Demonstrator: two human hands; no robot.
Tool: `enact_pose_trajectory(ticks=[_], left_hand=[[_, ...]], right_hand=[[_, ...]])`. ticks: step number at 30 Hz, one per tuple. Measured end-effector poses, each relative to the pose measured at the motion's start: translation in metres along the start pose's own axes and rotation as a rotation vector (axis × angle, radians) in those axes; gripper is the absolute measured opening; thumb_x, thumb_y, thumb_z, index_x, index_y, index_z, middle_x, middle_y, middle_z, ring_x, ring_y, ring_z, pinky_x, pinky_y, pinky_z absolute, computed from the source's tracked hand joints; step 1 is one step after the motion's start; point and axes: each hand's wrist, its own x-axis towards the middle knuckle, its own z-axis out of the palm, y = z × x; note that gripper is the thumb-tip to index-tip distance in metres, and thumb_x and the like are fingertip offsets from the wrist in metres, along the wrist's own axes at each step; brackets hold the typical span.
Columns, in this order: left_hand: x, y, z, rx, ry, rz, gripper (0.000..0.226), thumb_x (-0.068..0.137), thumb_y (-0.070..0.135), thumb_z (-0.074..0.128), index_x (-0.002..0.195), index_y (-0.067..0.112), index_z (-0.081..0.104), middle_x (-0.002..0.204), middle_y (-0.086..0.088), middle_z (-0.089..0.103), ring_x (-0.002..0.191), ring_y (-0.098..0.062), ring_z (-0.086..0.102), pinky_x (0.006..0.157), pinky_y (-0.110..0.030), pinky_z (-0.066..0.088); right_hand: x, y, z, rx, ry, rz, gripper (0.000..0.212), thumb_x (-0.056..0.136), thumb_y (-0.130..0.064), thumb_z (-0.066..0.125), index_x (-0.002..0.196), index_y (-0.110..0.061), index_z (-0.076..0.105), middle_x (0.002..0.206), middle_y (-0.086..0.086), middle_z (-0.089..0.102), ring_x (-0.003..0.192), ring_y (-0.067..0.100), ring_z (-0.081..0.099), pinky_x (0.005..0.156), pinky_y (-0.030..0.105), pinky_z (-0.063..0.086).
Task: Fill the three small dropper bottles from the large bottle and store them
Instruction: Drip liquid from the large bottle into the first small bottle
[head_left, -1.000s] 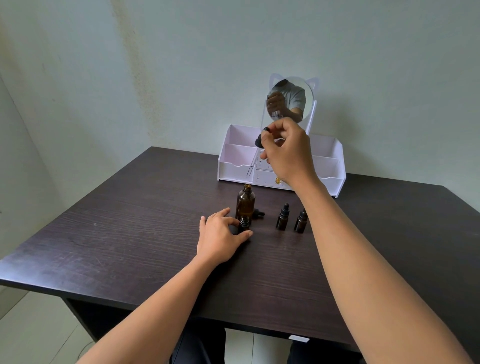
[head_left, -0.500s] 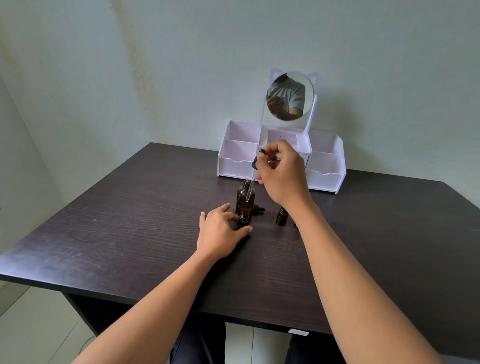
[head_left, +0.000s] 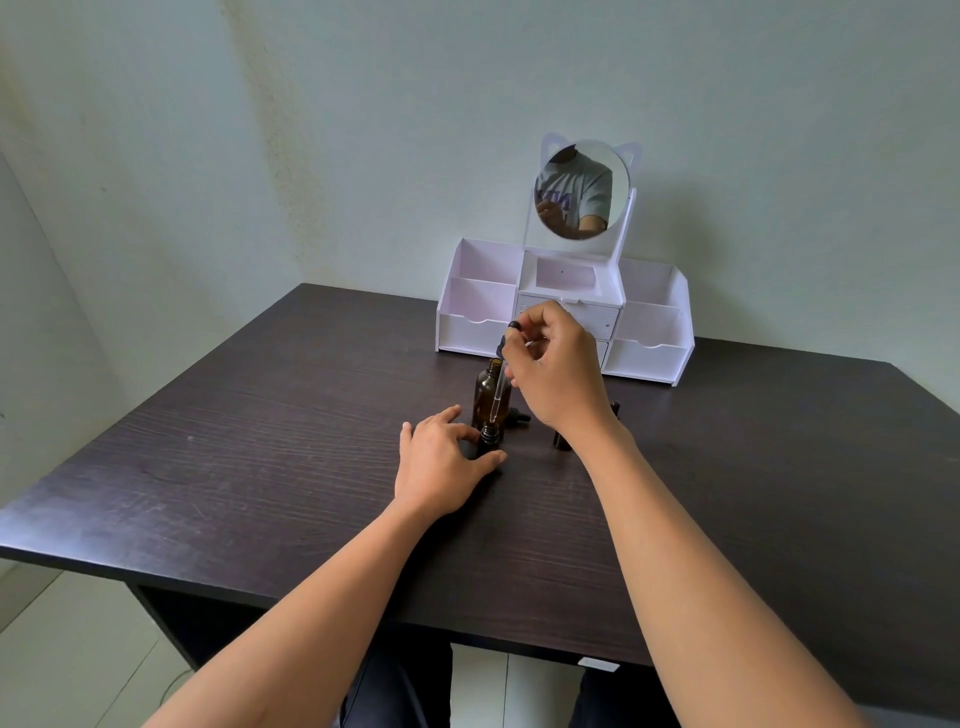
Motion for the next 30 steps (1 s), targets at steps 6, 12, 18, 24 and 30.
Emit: enact_pose_trajectory(ticks=[6,12,18,24,30], left_hand=[[0.0005,0.0005,0.0006,0.008,0.001,0.0,0.048,0.08,0.06,0.07,0.117,0.03,0.07,0.156,0.003,0.038,0.143,-0.019,0.035,0.119,-0.053,0.008],[0.0005,-0.0012,0.0011,0.013,0.006,0.006,0.05,0.079,0.062,0.069,0.117,0.03,0.07,0.155,0.002,0.038,0.142,-0.018,0.035,0.119,-0.052,0.008],[0.0003,-0.002,0.0017,0.011,0.01,0.011,0.049,0.08,0.061,0.069,0.117,0.029,0.07,0.155,0.002,0.039,0.142,-0.018,0.035,0.119,-0.052,0.009],[0.0005,-0.0031,0.0026,0.019,0.017,0.013,0.05,0.079,0.063,0.068,0.117,0.03,0.07,0.155,0.002,0.039,0.142,-0.017,0.035,0.119,-0.051,0.01],[0.0,-0.0019,0.0013,0.02,0.017,0.014,0.05,0.08,0.062,0.069,0.117,0.03,0.07,0.155,0.002,0.039,0.143,-0.017,0.034,0.119,-0.051,0.01]], right_hand=[[-0.0007,-0.0002,0.002,-0.009,-0.009,0.003,0.008,0.095,-0.022,0.062,0.099,-0.02,0.056,0.09,0.003,0.066,0.075,0.022,0.069,0.069,0.045,0.062],[-0.0016,0.0013,0.0041,-0.016,-0.024,0.006,0.009,0.095,-0.023,0.061,0.1,-0.018,0.057,0.089,0.001,0.065,0.073,0.022,0.069,0.067,0.046,0.061],[-0.0019,0.0018,0.0051,-0.026,-0.027,0.002,0.008,0.096,-0.023,0.061,0.101,-0.019,0.056,0.09,0.003,0.066,0.073,0.022,0.069,0.066,0.045,0.062],[-0.0012,0.0012,0.0055,-0.039,-0.023,-0.009,0.007,0.096,-0.022,0.061,0.1,-0.018,0.056,0.087,0.003,0.065,0.072,0.022,0.069,0.066,0.045,0.062],[-0.001,0.0013,0.0053,-0.04,-0.032,-0.01,0.008,0.096,-0.023,0.061,0.1,-0.018,0.056,0.087,0.002,0.064,0.073,0.023,0.069,0.067,0.046,0.061]])
